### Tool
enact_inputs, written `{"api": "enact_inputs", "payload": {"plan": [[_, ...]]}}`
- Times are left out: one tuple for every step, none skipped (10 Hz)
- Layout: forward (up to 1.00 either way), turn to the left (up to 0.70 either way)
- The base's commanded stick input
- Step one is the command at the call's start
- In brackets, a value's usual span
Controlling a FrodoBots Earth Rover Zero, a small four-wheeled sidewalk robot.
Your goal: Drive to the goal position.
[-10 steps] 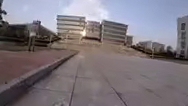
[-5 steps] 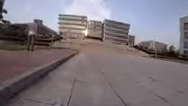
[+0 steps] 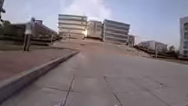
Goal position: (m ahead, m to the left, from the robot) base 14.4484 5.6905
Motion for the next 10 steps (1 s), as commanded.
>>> {"api": "enact_inputs", "payload": {"plan": [[0.7,-0.07],[0.7,0.0],[0.7,0.0],[0.7,0.0],[0.7,0.0],[0.7,0.0],[0.7,0.0],[0.7,0.0],[0.7,0.0],[0.7,0.0]]}}
